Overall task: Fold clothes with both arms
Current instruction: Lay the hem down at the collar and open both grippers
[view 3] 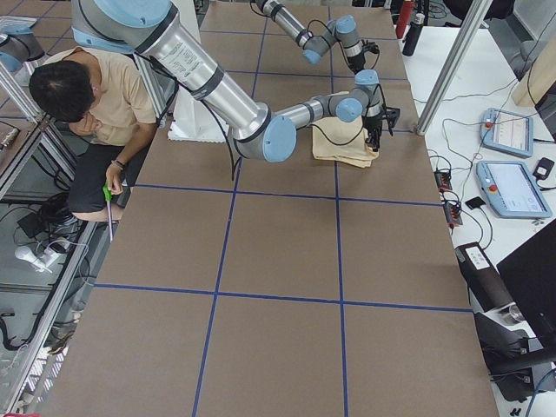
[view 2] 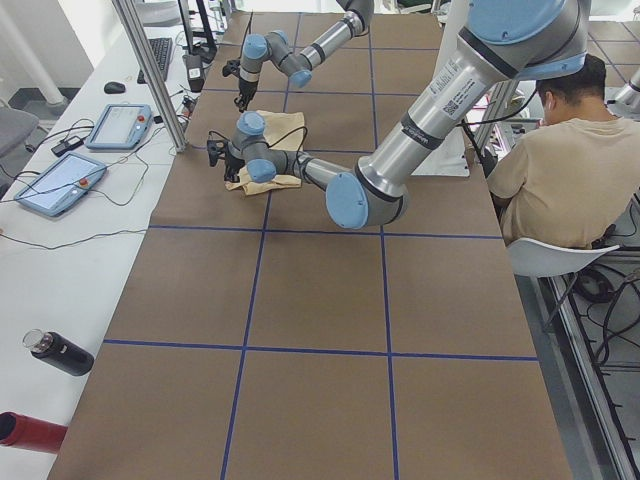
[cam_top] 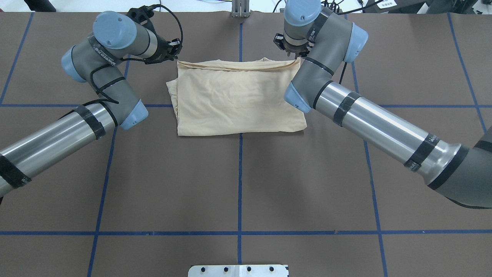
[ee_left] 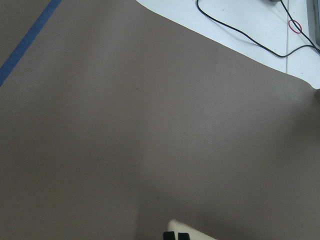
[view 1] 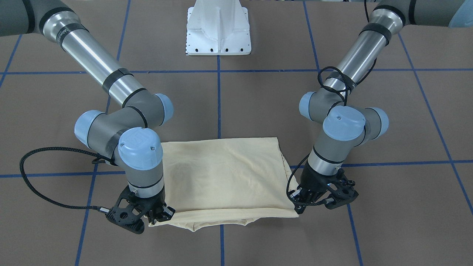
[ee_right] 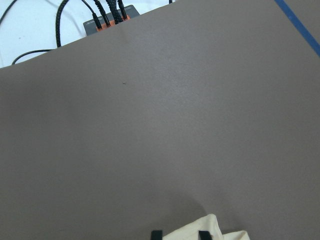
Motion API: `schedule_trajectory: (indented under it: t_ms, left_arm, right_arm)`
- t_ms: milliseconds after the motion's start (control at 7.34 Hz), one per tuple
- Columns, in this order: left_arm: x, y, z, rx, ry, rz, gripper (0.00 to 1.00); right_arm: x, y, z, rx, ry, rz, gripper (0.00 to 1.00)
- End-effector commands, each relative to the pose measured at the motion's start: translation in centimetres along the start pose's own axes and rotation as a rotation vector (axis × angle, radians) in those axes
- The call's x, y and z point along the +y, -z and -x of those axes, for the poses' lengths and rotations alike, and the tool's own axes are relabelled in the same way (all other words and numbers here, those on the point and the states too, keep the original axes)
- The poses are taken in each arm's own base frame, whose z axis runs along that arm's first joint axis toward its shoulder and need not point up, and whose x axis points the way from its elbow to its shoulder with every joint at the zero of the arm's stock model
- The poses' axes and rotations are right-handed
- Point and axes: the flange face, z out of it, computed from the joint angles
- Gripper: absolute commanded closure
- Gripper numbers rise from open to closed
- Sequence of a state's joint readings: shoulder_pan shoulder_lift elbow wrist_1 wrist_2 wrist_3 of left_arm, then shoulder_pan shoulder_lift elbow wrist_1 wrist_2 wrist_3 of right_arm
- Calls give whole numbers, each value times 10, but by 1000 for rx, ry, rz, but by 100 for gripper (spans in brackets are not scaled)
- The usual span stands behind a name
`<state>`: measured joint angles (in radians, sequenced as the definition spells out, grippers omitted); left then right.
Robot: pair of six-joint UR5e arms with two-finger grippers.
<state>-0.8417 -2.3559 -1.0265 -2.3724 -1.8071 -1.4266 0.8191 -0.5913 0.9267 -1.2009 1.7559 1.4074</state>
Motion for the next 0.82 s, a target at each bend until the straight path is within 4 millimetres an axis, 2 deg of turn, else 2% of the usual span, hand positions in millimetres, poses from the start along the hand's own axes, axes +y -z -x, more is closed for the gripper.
schedule_trajectory:
  t_ms: [0,136,272,409,545,681]
  left_arm:
    - [-2,7,-6,18,-4,-4,64]
    - [1,28,-13,58,-14,-2,64]
    - [5,40,-6,74,-17,-4,64]
    - [6,42,5,76,-18,-6,64]
    - [6,41,18,69,-36,4,65]
    - [10,48,13,87,-77,29,65]
  right_arm:
    - [-6,28,15,-55,-38,-5,17]
    - [2,53,7,-112,-104,17,17]
    - [29,53,-58,-148,-173,54,17]
    - [75,60,-99,-173,-193,85,15]
    - [106,61,-113,-179,-285,79,14]
    - [140,62,-120,-189,-322,53,14]
